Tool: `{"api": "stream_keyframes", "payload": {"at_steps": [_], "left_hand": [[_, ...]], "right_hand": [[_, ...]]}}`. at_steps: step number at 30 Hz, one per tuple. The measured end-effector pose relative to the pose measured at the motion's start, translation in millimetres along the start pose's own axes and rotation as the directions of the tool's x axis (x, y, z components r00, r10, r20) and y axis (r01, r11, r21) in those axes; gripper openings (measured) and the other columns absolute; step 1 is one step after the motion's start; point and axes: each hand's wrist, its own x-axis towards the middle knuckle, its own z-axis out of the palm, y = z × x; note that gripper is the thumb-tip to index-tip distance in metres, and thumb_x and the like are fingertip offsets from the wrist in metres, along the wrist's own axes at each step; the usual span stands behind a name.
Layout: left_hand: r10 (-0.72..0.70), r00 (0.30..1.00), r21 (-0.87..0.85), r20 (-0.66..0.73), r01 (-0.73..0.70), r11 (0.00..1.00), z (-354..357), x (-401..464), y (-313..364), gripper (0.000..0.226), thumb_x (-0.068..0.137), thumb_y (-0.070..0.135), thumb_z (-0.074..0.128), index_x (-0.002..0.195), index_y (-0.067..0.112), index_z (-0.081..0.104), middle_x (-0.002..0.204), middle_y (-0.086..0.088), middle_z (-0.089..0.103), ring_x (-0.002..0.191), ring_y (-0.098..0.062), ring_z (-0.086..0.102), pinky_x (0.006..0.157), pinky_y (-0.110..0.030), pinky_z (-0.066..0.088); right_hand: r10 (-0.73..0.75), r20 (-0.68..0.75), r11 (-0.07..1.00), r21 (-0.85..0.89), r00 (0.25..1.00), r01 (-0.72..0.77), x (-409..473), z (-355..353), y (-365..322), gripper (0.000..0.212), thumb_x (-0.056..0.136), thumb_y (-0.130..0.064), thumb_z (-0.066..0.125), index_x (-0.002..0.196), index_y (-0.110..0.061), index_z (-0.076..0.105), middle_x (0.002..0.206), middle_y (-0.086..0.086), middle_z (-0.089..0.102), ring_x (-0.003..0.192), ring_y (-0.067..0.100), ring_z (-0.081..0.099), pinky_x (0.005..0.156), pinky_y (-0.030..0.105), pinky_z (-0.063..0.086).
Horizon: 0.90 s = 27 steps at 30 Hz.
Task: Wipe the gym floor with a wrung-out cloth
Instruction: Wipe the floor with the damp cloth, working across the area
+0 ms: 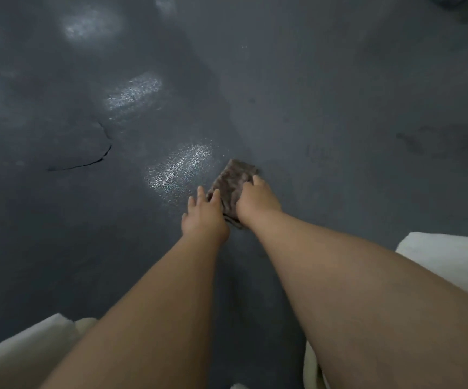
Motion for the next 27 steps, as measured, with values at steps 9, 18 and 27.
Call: {"api": "stream_keyframes", "payload": {"at_steps": [9, 18, 27], "left_hand": [[0.016, 1.0, 0.035, -0.016, -0.015, 0.999, 24.8, 51.2, -4.6, 0.082, 0.093, 0.021, 0.057, 0.151, 0.022, 0.0, 0.157, -0.009, -0.016, 0.145, -0.033, -0.003, 0.115, -0.047, 0.02], [-0.058, 0.995, 0.04, -0.081, 0.062, 0.997, 38.5, 71.0, 1.7, 0.11, 0.081, 0.029, 0.072, 0.149, 0.012, -0.012, 0.159, -0.008, -0.006, 0.146, -0.028, -0.003, 0.116, -0.042, 0.014], [-0.034, 0.997, 0.16, 0.064, 0.023, 0.987, 28.9, 76.5, 8.2, 0.122, 0.071, 0.036, 0.08, 0.15, 0.015, -0.01, 0.157, -0.014, -0.011, 0.145, -0.036, -0.004, 0.113, -0.049, 0.02]], "right_hand": [[0.028, 0.011, 0.998, -0.063, 1.0, -0.028, 58.3, 46.9, -14.2, 0.069, 0.1, -0.044, 0.029, 0.151, -0.011, -0.005, 0.156, 0.015, -0.017, 0.143, 0.037, -0.014, 0.117, 0.045, -0.004], [-0.19, -0.16, 0.96, -0.235, 0.969, 0.149, 98.2, 51.6, 1.8, 0.068, 0.095, -0.06, 0.026, 0.151, -0.031, 0.002, 0.159, 0.01, -0.007, 0.144, 0.036, -0.011, 0.114, 0.05, -0.007], [-0.12, -0.252, 0.971, -0.233, 0.96, 0.06, 155.8, 7.0, 29.8, 0.063, 0.096, -0.056, 0.024, 0.151, -0.032, 0.006, 0.16, 0.002, -0.001, 0.146, 0.028, -0.004, 0.117, 0.046, -0.002]]}}
